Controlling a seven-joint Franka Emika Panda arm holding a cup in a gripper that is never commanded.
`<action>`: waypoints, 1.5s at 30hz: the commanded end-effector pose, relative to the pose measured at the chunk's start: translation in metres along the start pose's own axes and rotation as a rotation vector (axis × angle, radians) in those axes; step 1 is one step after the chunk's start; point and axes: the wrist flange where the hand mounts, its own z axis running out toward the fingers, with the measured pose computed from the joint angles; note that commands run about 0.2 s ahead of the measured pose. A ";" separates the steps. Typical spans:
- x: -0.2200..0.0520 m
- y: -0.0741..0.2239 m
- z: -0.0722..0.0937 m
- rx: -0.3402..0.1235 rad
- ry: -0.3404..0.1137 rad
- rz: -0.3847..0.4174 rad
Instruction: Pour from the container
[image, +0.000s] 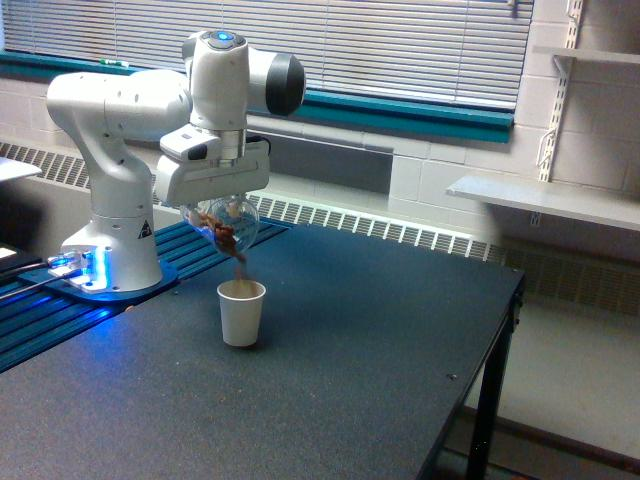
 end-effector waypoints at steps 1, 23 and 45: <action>0.005 0.017 0.006 0.003 -0.019 0.023; 0.012 0.026 0.014 -0.011 -0.038 0.033; 0.021 0.033 0.021 -0.009 -0.046 0.042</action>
